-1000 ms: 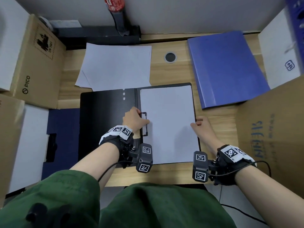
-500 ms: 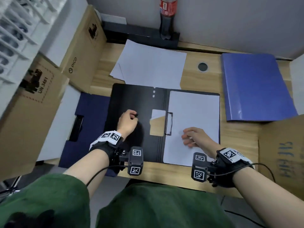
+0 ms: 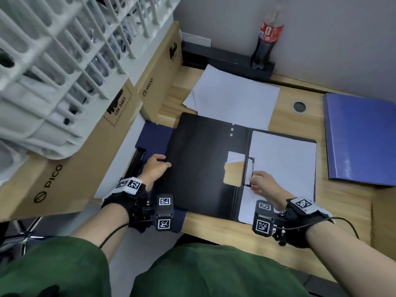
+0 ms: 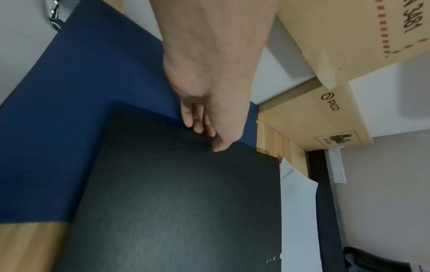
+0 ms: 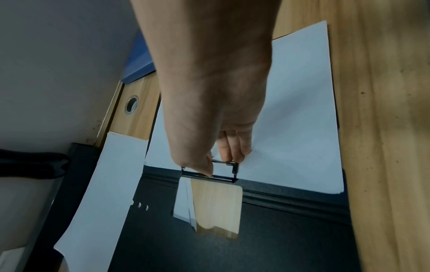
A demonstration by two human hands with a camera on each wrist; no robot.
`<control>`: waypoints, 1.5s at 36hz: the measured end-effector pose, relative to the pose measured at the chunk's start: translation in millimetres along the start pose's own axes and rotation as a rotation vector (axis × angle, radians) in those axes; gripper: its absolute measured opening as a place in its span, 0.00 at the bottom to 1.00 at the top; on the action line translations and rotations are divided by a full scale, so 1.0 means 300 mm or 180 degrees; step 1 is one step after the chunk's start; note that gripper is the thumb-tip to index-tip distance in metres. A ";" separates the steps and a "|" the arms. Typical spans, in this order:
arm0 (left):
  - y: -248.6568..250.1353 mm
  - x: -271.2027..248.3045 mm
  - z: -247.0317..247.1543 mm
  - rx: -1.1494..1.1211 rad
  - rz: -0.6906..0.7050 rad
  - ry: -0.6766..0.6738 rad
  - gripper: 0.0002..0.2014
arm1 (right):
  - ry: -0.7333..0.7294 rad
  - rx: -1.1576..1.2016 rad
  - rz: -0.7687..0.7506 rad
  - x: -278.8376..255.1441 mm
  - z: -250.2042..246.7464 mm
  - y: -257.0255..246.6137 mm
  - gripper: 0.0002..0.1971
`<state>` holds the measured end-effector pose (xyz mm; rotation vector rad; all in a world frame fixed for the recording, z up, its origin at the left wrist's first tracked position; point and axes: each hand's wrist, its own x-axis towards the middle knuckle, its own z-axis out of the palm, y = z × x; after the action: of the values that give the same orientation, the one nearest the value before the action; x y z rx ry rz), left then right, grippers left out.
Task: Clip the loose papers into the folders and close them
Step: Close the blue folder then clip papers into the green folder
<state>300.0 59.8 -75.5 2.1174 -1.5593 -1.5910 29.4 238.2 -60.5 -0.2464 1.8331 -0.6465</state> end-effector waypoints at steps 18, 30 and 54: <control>0.432 -0.279 0.083 -0.0777 0.1263 -0.2487 0.09 | -0.0548 0.0866 -0.0751 -0.157 -0.098 -0.142 0.13; 0.579 -0.419 0.474 -0.0350 0.1057 -0.2783 0.23 | -0.0335 0.1034 -0.1087 -0.313 -0.358 -0.059 0.14; 0.194 -0.238 0.564 0.0038 -0.0048 -0.1477 0.18 | 0.0884 0.1438 0.0570 -0.110 -0.362 0.414 0.18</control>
<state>138.5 165.0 -72.1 1.8533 -1.6663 -2.2003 -41.3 390.0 -76.4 0.3177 1.8840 -0.9812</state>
